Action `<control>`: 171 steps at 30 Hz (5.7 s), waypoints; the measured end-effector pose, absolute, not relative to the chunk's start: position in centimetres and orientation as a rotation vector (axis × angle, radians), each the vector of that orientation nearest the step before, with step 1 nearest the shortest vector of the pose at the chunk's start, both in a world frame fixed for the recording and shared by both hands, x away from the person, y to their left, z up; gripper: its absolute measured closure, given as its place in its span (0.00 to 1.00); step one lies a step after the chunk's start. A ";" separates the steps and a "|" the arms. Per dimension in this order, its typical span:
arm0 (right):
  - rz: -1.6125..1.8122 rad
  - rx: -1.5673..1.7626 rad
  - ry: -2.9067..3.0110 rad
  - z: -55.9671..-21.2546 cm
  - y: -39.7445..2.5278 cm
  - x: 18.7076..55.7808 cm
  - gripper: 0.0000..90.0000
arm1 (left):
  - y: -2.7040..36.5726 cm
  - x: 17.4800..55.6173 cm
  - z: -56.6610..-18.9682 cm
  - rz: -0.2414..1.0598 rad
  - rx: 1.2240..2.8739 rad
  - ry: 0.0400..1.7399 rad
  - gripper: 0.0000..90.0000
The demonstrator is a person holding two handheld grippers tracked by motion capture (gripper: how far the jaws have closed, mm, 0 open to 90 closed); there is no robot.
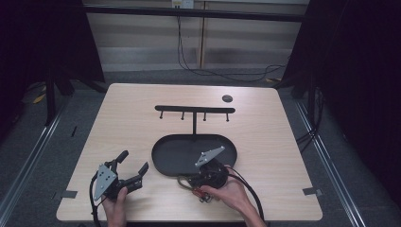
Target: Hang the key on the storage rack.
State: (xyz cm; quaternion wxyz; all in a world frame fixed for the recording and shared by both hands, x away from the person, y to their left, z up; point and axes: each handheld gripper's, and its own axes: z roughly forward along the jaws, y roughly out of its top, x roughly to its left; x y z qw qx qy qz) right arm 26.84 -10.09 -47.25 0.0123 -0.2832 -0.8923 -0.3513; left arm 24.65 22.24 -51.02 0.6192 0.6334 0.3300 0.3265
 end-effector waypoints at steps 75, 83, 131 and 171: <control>-0.159 -0.602 -2.965 -43.9 -3.8 29.9 0.96 | 22.2 24.7 -51.0 0.750 1.456 0.757 0.18; -0.107 -0.599 -2.962 -42.4 -4.4 30.1 0.96 | 22.2 24.7 -51.0 0.746 1.447 0.760 0.18; -0.166 -0.648 -3.037 -29.1 -7.5 33.7 0.96 | 22.2 24.7 -51.0 0.743 1.456 0.755 0.18; -0.245 -0.776 -3.078 -26.6 -7.7 40.9 0.96 | 22.0 24.7 -51.1 0.733 1.433 0.761 0.18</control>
